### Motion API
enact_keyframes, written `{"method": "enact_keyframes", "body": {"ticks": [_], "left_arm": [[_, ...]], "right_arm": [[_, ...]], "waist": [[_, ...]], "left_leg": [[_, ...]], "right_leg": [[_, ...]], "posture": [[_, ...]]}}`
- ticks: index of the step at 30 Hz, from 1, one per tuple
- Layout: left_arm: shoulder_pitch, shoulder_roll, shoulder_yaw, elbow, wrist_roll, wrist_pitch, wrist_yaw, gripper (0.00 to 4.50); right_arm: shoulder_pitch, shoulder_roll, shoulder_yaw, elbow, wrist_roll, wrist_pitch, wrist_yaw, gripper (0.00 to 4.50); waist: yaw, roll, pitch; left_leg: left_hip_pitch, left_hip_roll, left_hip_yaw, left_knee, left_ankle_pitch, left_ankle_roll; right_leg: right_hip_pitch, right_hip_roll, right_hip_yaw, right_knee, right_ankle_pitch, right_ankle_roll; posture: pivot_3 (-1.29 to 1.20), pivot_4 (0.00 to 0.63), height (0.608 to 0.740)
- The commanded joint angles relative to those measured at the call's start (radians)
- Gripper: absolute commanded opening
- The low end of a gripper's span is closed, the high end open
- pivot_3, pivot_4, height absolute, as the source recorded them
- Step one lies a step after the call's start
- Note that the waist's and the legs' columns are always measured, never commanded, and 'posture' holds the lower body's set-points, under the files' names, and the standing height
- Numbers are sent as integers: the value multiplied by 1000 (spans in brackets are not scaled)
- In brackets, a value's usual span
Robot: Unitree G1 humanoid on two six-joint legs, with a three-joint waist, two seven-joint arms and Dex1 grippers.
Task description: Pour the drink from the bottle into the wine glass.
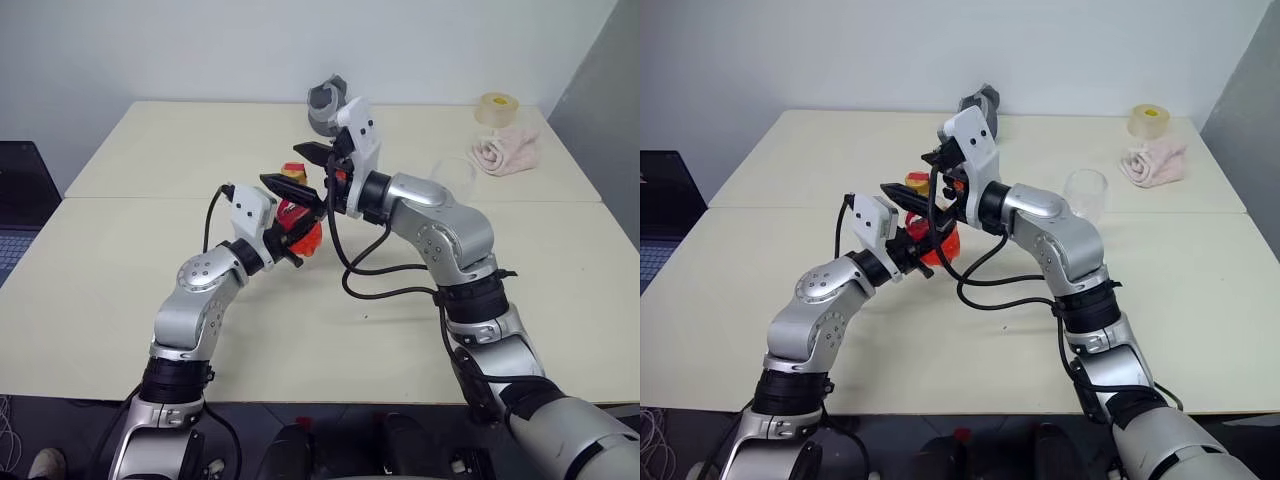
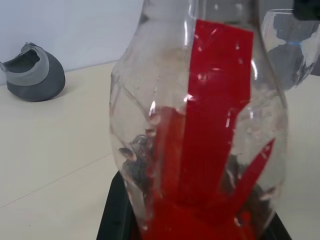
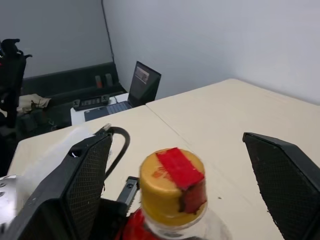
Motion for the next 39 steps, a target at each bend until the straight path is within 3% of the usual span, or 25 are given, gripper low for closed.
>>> {"method": "enact_keyframes", "body": {"ticks": [1, 7, 20, 24, 28, 39], "left_arm": [[31, 2, -1, -99, -19, 5, -8, 899], [79, 2, 9, -153, -25, 39, 2, 899], [77, 12, 37, -192, -37, 85, -1, 899], [67, 6, 31, -186, -38, 84, 2, 899], [53, 3, 27, -171, -35, 80, -5, 899], [36, -4, 16, -146, -27, 66, -11, 899]], "right_arm": [[-24, 1, -21, 14, -14, -49, -13, 4469], [-23, -8, -59, 21, 4, -50, -19, 4469], [107, -258, -66, -147, 57, 33, 121, 4469], [122, -287, -72, -166, 103, 41, 181, 4469], [131, -261, -44, -205, 144, 43, 225, 4469], [38, -54, -6, -106, 117, -22, 128, 4469]], "waist": [[-4, 0, 0], [-9, 0, 0], [-6, 0, 0], [-10, 0, 0], [-12, 0, 0], [-11, 0, 0]], "left_leg": [[0, 0, 0, 0, 0, 0], [0, 0, 0, 0, 0, 0], [0, 0, 0, 0, -2, 3], [0, 0, 1, 0, -2, 4], [0, 1, 0, 0, -2, 4], [0, 0, 0, 0, 0, 0]], "right_leg": [[0, 0, 0, 0, 0, 0], [0, 0, 0, 0, 0, 0], [1, 0, 0, 0, 0, 0], [1, 0, 1, 0, 0, 0], [1, 1, 0, 0, 0, 0], [1, 1, 0, 0, 0, 0]], "posture": [[0, 150, 740], [0, 150, 740], [0, 150, 740], [0, 150, 740], [0, 150, 740], [0, 150, 740]]}}
